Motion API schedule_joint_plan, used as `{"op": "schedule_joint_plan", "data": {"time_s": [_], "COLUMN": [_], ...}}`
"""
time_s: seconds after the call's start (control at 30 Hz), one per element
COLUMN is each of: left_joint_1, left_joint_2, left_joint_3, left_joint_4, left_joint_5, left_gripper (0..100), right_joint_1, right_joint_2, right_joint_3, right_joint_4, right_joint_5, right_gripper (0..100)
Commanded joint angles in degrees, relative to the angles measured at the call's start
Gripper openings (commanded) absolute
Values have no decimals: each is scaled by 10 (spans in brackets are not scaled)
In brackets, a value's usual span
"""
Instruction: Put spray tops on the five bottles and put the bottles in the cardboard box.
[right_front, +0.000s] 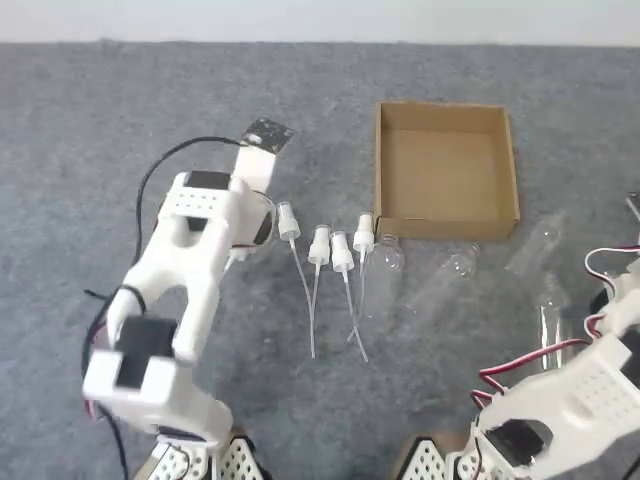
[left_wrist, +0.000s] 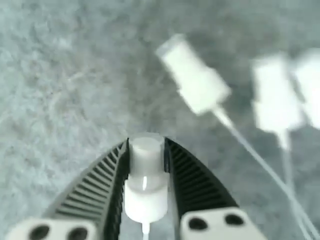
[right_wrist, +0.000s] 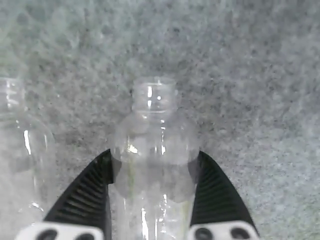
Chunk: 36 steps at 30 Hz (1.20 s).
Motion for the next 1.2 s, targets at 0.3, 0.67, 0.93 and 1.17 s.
{"op": "schedule_joint_plan", "data": {"time_s": [0.3,0.67,0.93,1.17], "left_joint_1": [55,55,55,55], "left_joint_2": [-458,-527,-529,-529], "left_joint_3": [252,360,362,362], "left_joint_4": [21,-29,-29,-29], "left_joint_5": [26,25,25,25], "left_gripper": [9,9,9,10], "right_joint_1": [-12,-58,-63,-50], "right_joint_2": [-17,-16,-8,63], "right_joint_3": [-12,-118,-142,-147], "right_joint_4": [0,74,86,80], "right_joint_5": [2,-57,-53,-30], "right_gripper": [181,272,271,270]}}
